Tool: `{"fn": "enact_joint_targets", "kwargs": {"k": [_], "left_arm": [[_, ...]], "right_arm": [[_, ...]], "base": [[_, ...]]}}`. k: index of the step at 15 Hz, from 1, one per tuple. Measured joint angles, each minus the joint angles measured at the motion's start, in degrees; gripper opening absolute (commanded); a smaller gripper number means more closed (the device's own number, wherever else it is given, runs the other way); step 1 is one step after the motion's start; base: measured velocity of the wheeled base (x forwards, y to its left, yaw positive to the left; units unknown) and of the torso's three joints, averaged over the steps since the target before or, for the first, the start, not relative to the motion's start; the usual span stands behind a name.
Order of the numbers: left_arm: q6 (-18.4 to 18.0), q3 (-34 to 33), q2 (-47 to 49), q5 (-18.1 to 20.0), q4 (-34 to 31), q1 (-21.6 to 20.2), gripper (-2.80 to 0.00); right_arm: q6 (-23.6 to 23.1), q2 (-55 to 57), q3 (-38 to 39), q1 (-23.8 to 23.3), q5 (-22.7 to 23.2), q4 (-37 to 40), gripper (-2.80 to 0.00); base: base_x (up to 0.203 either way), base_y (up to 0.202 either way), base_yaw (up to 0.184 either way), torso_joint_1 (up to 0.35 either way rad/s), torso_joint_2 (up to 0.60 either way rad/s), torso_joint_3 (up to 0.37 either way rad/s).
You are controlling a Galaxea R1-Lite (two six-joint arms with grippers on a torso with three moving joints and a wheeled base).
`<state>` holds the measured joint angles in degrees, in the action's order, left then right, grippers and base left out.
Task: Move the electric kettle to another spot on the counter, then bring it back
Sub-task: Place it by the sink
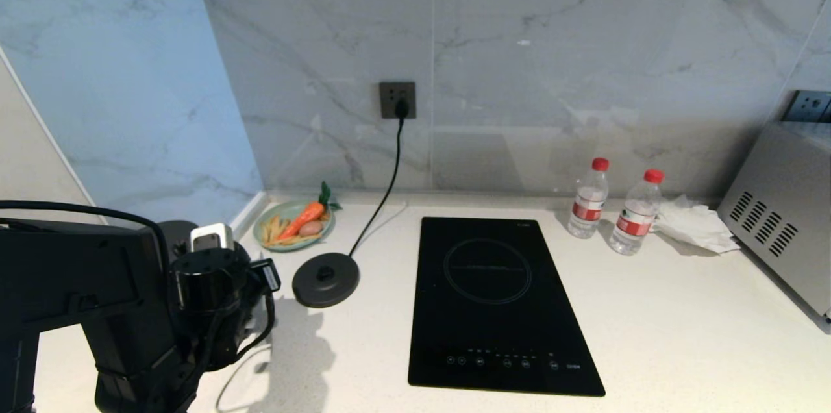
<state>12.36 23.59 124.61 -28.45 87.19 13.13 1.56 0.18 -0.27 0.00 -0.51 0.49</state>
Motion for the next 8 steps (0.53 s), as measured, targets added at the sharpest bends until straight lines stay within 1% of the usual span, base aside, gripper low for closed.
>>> {"fn": "enact_joint_targets", "kwargs": {"k": [8], "left_arm": [[0.17,0.17,0.05,-0.01,-0.12,0.34,0.0]], "right_arm": [[0.01,0.0,0.0,0.0,0.03,0.03,-2.8]], "base": [[0.0,0.0,0.0,0.0,0.0,0.0]]}}
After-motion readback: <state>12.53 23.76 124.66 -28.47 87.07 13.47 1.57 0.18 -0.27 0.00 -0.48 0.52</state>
